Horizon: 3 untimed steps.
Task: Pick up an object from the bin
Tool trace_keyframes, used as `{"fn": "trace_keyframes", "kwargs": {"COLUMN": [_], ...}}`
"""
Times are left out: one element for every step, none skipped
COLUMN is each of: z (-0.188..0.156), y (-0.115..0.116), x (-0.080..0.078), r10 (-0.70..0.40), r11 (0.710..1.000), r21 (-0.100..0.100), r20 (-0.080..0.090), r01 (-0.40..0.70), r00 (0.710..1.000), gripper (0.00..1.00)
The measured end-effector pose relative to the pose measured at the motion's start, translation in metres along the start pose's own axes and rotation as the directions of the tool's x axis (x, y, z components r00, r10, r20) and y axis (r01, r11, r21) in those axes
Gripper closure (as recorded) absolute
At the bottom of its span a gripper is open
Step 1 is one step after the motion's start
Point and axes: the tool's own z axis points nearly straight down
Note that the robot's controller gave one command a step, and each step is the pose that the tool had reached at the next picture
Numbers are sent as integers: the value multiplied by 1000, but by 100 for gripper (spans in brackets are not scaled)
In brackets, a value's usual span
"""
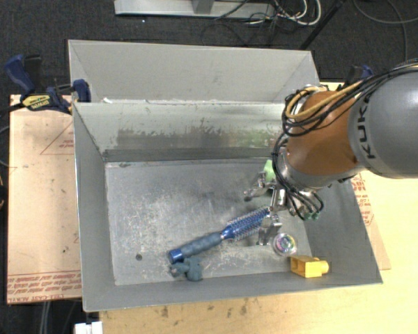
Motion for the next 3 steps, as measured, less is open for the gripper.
{"fn": "trace_keyframes", "kwargs": {"z": [28,27,-106], "y": [-12,-12,-5], "x": [29,30,10], "r10": [-343,-345,-331], "r11": [939,939,944], "r21": [12,12,9], "r20": [24,19,14], "r01": [342,345,330], "r00": [939,938,944], "gripper": [0,100,100]}}
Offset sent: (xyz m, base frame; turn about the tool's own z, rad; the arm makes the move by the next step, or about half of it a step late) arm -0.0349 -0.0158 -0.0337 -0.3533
